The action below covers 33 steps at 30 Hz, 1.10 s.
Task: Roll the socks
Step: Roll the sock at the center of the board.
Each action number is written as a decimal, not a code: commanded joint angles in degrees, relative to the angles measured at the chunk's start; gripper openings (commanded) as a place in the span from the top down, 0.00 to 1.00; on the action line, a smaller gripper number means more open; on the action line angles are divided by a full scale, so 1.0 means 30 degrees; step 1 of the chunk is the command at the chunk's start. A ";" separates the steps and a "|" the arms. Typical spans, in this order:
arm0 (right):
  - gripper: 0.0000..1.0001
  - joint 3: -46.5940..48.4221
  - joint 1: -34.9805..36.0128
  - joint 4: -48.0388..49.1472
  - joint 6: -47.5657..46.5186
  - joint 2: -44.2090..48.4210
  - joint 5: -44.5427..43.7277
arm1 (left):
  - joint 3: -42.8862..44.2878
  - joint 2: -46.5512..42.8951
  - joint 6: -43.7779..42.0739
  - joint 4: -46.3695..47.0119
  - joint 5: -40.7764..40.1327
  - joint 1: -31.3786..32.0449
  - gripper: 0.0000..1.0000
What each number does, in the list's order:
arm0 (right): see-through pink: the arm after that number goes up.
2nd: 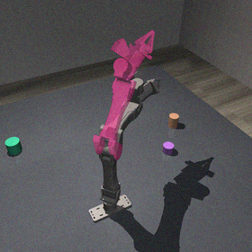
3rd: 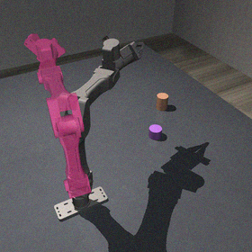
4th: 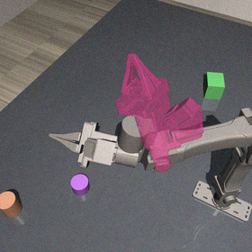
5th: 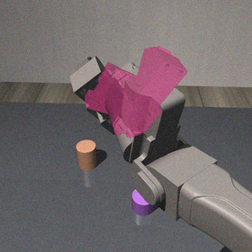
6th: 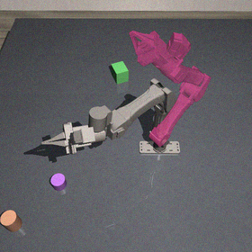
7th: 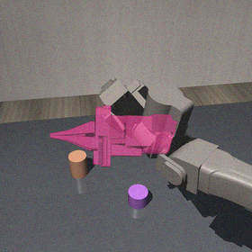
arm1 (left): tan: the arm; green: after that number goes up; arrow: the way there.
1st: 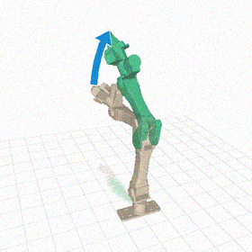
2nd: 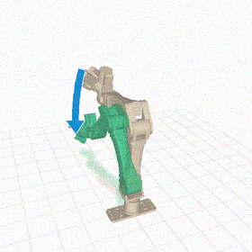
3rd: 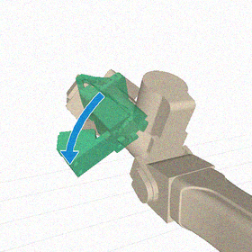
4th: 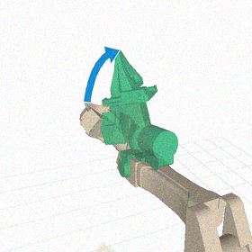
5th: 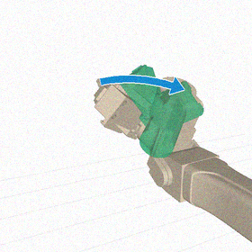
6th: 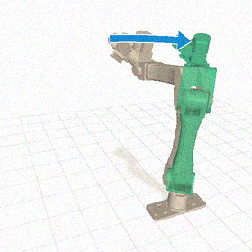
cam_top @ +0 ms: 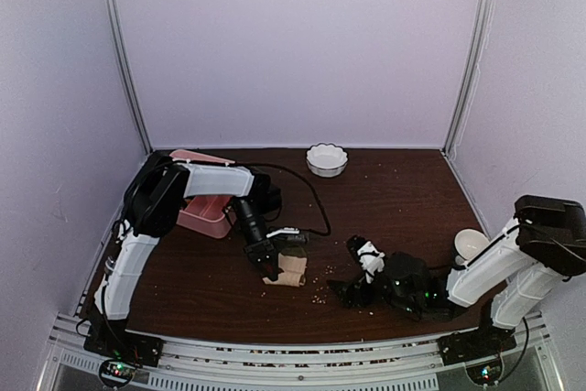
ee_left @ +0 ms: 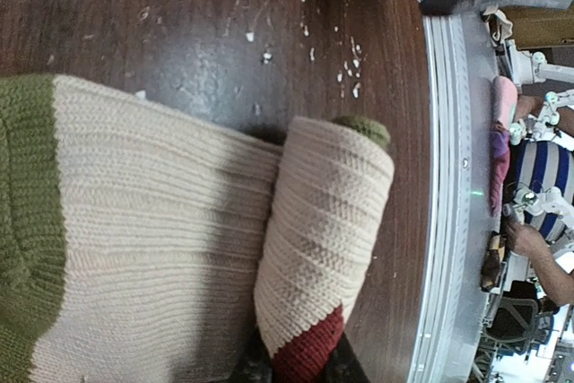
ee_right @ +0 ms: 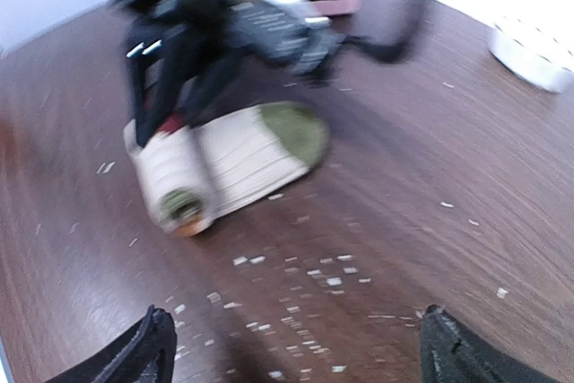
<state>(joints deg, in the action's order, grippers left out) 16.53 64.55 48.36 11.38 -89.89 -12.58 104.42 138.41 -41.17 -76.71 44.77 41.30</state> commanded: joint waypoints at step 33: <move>1.00 0.7665 -0.1110 -0.0907 -0.2637 -0.8400 0.8821 | -0.2142 -0.1647 -0.0092 0.2510 -0.2448 -0.0581 0.72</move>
<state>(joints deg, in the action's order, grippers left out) 41.10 62.61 48.93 -1.17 -114.10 10.66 103.00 138.17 -40.82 -78.59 45.71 40.38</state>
